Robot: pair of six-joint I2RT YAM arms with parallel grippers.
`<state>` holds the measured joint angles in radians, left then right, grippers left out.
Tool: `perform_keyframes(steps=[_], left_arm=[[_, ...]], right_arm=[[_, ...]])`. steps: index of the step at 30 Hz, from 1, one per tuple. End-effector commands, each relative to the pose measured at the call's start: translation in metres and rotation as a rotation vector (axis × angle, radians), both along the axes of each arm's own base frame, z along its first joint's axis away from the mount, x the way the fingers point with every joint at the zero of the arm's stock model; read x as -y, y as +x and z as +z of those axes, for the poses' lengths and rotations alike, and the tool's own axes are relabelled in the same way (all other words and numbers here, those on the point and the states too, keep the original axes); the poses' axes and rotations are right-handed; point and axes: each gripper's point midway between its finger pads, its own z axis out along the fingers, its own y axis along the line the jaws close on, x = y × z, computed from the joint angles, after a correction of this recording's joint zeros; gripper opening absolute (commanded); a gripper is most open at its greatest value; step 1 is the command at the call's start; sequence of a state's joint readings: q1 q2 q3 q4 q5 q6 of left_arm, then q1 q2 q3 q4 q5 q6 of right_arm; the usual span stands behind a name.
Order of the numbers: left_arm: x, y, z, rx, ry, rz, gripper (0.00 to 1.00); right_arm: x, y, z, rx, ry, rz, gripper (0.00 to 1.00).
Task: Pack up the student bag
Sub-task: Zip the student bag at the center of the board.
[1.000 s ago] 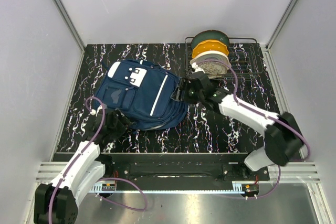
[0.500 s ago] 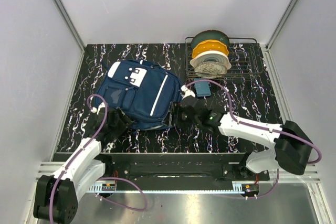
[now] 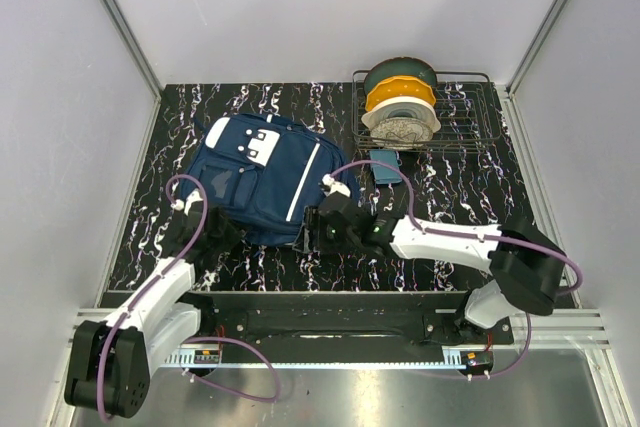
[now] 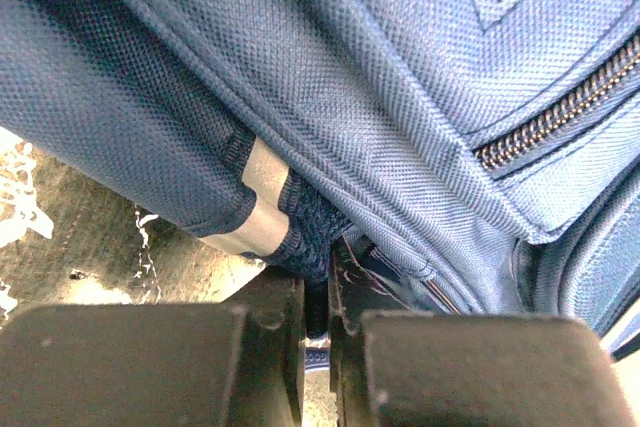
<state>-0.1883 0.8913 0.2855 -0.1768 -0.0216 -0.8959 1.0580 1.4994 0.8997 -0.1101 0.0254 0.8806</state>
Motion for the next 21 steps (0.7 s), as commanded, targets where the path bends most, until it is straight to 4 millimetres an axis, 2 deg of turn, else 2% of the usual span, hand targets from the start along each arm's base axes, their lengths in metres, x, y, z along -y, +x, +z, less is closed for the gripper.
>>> perform_keyframes(steps=[1, 6, 9, 12, 15, 16, 21], left_arm=[[0.005, 0.02, 0.034, 0.123, -0.002, -0.038, 0.03], [0.018, 0.028, 0.07, 0.189, -0.061, -0.075, 0.0], [0.022, 0.03, 0.082, 0.202, -0.077, -0.09, 0.0], [0.025, 0.032, 0.087, 0.196, -0.085, -0.104, 0.0], [0.03, 0.032, 0.092, 0.192, -0.099, -0.126, 0.0], [0.03, 0.033, 0.094, 0.193, -0.103, -0.13, 0.0], [0.029, 0.034, 0.102, 0.197, -0.086, -0.138, 0.0]], right_arm=[[-0.023, -0.001, 0.009, -0.028, 0.021, -0.027, 0.66], [-0.041, -0.003, 0.006, -0.004, 0.003, -0.043, 0.66], [-0.052, -0.003, 0.0, 0.004, -0.012, -0.051, 0.66], [-0.066, -0.004, -0.003, 0.022, -0.008, -0.044, 0.64], [-0.082, -0.005, 0.002, 0.104, -0.016, -0.016, 0.64], [-0.083, 0.001, 0.003, 0.148, -0.036, -0.016, 0.64], [-0.099, 0.008, -0.009, 0.208, -0.08, 0.037, 0.63]])
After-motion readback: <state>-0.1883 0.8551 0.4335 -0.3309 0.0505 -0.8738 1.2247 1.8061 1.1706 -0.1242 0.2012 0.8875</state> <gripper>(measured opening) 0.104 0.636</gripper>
